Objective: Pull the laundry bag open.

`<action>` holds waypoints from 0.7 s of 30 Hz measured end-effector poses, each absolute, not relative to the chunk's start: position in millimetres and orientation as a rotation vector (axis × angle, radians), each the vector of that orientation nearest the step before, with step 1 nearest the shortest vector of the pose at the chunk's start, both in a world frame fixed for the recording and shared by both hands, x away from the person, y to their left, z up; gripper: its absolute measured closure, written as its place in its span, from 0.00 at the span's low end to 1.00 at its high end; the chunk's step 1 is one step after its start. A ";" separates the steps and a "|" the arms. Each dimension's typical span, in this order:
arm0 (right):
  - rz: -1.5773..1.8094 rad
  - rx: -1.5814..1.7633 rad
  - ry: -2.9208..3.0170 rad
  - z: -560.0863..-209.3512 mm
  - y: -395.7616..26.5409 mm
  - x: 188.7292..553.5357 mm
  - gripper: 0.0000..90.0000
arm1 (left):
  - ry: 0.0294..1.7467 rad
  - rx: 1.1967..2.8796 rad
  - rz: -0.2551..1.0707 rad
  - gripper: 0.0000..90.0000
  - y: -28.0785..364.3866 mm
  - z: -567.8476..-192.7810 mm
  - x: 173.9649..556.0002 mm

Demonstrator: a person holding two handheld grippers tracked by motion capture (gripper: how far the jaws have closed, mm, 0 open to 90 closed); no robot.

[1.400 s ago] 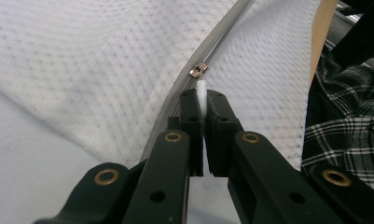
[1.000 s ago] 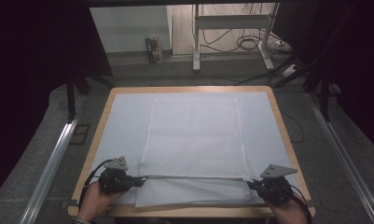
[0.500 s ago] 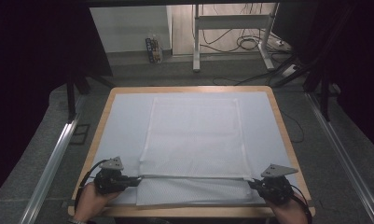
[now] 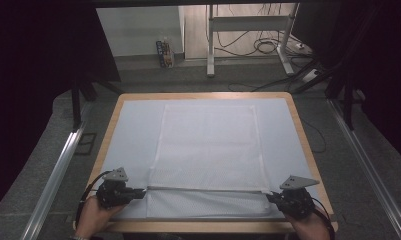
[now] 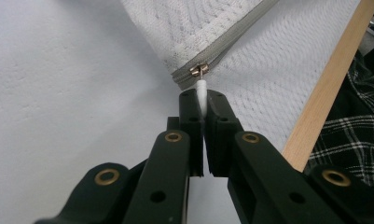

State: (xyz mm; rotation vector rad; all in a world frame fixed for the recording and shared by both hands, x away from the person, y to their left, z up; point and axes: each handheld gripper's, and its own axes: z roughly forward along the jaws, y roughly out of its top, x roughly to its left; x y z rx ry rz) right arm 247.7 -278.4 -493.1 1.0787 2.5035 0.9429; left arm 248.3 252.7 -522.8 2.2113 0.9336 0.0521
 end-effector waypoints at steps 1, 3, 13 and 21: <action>0.939 1.073 2.504 -493.2 -278.0 247.7 0.93 | 0.935 2.211 0.052 0.97 253.1 -522.7 248.4; 0.943 1.078 2.507 -493.4 -276.8 247.2 0.93 | 0.939 2.212 0.063 0.97 253.2 -522.1 248.3; 0.931 1.076 2.518 -494.1 -276.8 247.2 0.93 | 0.947 2.224 0.029 0.97 251.4 -524.1 249.9; 0.933 1.046 2.566 -495.9 -278.0 244.1 0.91 | 0.941 2.241 0.002 0.96 246.1 -526.7 248.3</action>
